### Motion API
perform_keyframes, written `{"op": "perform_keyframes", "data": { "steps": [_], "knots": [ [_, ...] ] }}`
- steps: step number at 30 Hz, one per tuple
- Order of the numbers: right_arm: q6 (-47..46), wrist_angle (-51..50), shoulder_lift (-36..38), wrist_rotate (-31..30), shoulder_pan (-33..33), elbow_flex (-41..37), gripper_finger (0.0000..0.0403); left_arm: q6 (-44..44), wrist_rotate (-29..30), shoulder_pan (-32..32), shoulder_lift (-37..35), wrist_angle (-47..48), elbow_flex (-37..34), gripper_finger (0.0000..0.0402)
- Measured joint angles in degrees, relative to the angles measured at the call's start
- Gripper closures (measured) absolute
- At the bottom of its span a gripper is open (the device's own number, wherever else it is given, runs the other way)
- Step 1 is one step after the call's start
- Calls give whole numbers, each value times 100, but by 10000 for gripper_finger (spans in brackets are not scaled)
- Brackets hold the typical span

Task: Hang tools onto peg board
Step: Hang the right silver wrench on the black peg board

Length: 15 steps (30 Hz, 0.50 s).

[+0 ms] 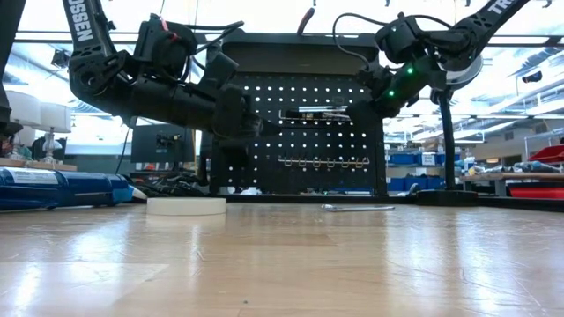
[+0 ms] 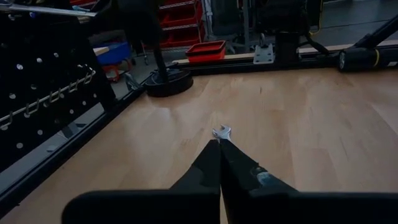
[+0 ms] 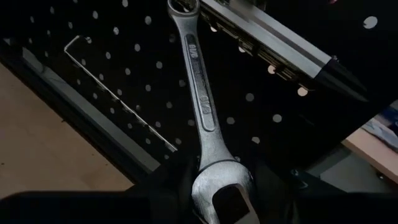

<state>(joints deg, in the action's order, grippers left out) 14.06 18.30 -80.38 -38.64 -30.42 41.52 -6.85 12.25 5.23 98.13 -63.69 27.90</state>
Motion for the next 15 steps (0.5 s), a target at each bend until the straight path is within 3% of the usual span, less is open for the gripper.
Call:
{"op": "perform_keyframes", "data": {
  "steps": [6,15],
  "knots": [
    [203,1,0,-375,112,0,273,1,0,0,0,31,0,401],
    [416,140,0,-366,39,0,273,2,1,0,0,28,0,401]
  ]
}}
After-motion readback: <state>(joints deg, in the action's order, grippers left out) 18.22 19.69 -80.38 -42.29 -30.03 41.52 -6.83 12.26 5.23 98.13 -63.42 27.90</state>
